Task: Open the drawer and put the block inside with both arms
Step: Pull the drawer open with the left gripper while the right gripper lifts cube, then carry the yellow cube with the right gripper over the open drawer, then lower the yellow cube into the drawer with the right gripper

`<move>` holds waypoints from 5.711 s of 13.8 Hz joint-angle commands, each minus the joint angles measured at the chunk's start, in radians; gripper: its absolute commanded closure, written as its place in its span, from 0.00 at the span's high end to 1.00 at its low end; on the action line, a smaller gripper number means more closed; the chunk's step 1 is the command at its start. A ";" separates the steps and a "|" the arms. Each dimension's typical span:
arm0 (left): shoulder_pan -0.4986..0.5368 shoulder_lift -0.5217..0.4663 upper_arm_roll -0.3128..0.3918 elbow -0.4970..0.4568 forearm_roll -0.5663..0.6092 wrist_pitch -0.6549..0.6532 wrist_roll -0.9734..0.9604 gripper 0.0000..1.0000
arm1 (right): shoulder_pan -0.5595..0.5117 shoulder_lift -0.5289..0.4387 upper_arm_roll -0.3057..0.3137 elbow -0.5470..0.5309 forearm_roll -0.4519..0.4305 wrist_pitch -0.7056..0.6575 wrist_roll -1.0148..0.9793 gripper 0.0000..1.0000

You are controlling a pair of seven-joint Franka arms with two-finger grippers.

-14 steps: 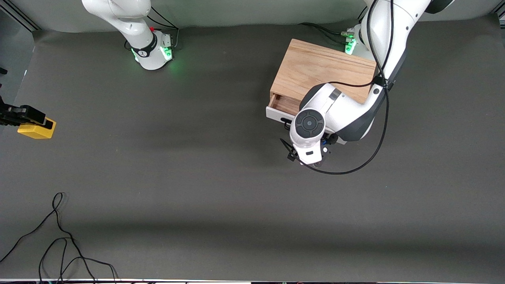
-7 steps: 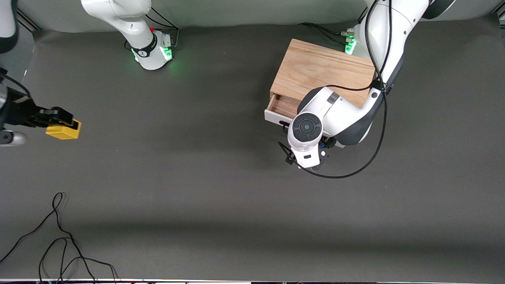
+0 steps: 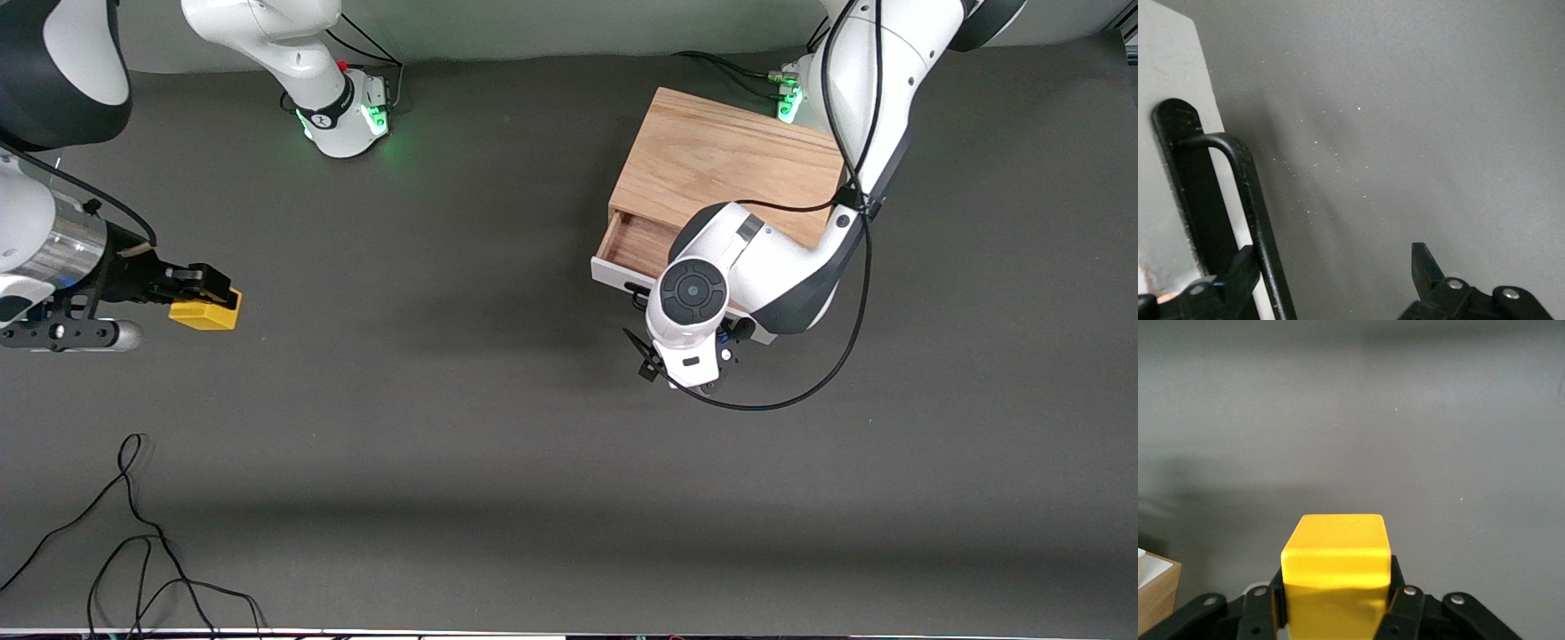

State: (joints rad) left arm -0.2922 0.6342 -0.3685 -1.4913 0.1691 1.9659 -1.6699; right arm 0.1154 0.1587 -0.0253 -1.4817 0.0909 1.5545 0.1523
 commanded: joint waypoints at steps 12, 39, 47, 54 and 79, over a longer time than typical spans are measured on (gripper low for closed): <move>0.074 -0.054 0.007 0.230 0.024 -0.114 0.163 1.00 | 0.007 -0.005 -0.008 -0.005 -0.008 0.012 0.027 0.00; 0.562 -0.700 0.037 -0.141 -0.143 -0.437 1.662 1.00 | 0.589 0.432 0.191 0.354 0.006 0.159 0.535 0.00; 0.562 -0.696 0.077 -0.150 -0.148 -0.394 1.665 1.00 | 0.708 0.620 0.179 0.417 -0.089 0.323 0.638 0.00; 0.244 -0.688 0.385 -0.141 -0.174 -0.392 1.661 1.00 | 0.745 0.710 0.177 0.419 -0.138 0.392 0.751 0.00; 0.263 -0.686 0.349 -0.132 -0.161 -0.487 1.662 1.00 | 0.719 0.711 0.176 0.414 -0.073 0.346 1.253 1.00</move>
State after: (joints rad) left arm -0.0387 -0.0382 -0.0126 -1.6235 0.0049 1.4965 -0.0180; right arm 0.8339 0.8722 0.1507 -1.0855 0.0149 1.9105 1.3904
